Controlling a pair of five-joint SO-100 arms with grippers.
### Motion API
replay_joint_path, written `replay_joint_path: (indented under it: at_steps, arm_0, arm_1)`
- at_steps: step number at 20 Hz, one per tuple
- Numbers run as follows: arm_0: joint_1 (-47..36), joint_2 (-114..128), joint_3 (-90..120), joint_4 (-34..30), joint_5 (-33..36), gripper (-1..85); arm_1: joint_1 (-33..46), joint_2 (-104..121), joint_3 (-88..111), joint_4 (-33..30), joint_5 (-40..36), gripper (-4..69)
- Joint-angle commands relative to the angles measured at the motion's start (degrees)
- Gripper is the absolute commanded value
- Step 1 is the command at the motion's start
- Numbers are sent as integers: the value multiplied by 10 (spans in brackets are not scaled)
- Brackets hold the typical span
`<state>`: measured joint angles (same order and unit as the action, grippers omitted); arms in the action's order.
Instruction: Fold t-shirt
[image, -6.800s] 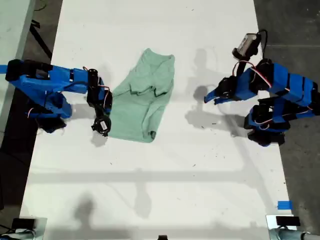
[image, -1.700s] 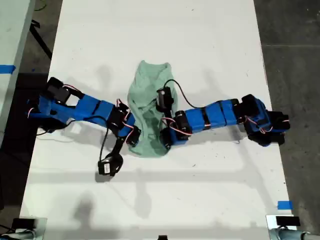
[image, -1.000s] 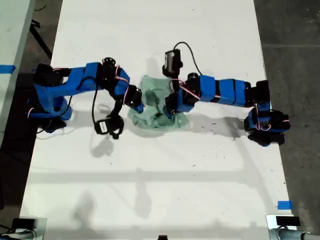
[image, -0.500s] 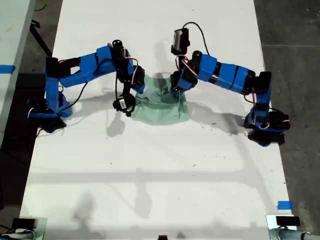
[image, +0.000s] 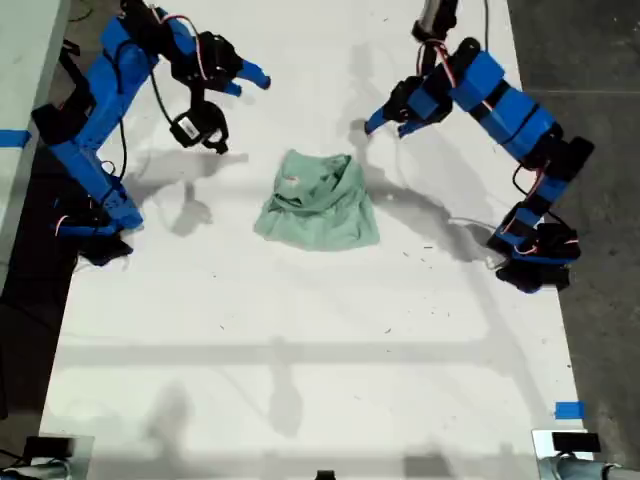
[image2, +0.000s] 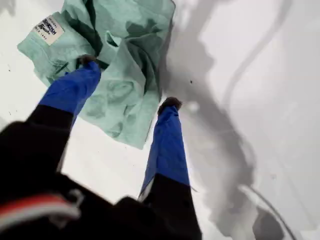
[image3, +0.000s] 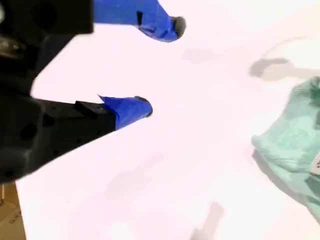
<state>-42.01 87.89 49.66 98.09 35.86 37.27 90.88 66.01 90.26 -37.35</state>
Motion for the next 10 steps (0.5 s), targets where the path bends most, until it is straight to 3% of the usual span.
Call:
replay_joint_path:
  at_steps: [1,3,6,8,10]
  arm_0:
    - [-18,133,57,13,11,226]
    - [3,253,183,-14,8,172]
    - [83,475,448,-98,-24,27]
    - [160,611,625,-159,-80,8]
    - [232,736,802,-219,-147,1]
  arm_1:
    - [42,206,107,8,-15,256]
    - [38,338,219,11,-4,240]
    - [-32,512,382,11,56,209]
    - [-108,607,495,0,134,192]
    - [-192,714,606,-22,213,94]
